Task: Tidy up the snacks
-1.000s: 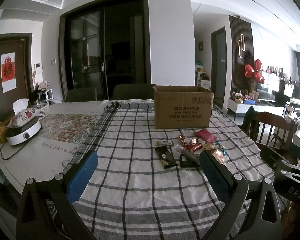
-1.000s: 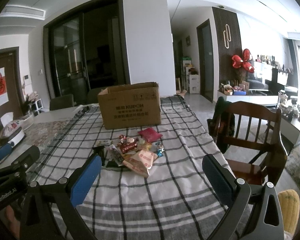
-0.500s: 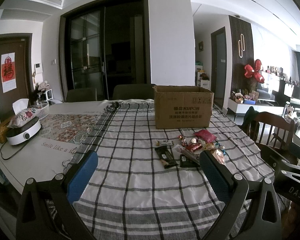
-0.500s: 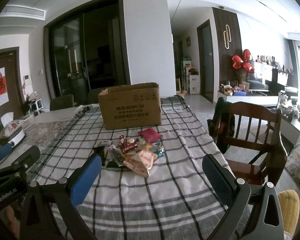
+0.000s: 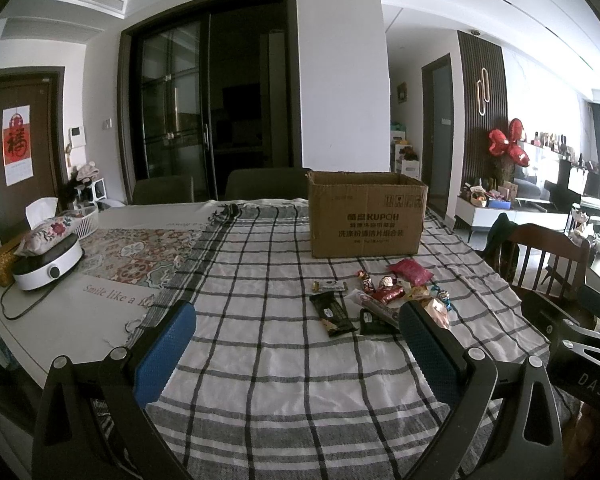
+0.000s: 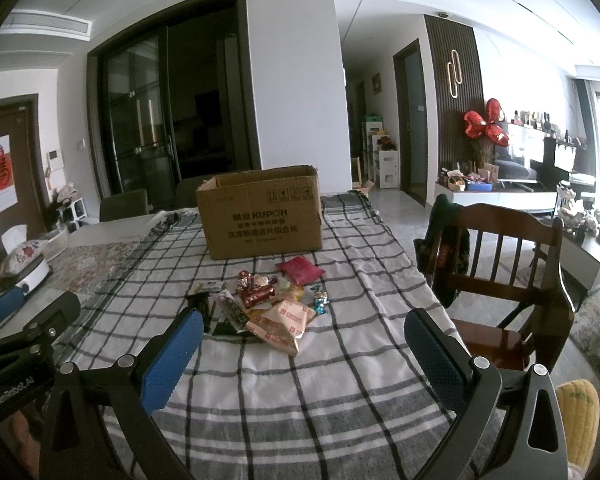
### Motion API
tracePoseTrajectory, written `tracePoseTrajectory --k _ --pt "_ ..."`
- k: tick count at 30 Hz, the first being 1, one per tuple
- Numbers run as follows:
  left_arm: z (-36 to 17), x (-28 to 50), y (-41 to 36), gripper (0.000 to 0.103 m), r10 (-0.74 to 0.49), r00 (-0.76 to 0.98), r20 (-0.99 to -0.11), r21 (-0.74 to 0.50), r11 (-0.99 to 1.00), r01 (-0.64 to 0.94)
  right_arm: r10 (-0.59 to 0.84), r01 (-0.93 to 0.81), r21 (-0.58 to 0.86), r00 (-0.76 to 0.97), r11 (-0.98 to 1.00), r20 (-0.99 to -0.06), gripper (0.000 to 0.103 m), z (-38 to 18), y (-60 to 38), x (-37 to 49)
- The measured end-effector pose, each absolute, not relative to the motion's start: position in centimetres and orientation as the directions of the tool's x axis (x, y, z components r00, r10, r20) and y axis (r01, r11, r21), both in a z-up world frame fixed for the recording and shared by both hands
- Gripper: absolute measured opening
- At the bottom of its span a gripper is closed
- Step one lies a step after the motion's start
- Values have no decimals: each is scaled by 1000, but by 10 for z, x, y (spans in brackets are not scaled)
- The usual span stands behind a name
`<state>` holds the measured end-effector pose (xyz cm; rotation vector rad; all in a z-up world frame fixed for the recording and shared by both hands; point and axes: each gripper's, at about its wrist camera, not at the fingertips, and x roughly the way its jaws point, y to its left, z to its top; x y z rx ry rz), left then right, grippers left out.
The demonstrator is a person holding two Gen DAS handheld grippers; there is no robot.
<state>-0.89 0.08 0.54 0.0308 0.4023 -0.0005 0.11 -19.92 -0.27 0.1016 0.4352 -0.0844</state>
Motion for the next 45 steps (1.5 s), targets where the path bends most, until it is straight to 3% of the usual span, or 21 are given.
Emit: tracePoseTrajectory --k 15,27,37,45 --pt "5 -9 1 103 6 920 -393 29 1000 6 -59 102 80 903 992 -425 102 -4 -200 1" --pt "-7 12 0 103 -6 895 -446 37 999 25 -57 106 78 883 991 -465 102 -5 -198 15" --pt "-16 67 -4 87 -28 860 -510 -1 999 33 -17 105 138 849 985 -529 102 -26 -203 65" --pt "-36 103 -11 81 -26 809 -587 7 999 37 39 113 210 795 971 -605 91 -44 -207 105"
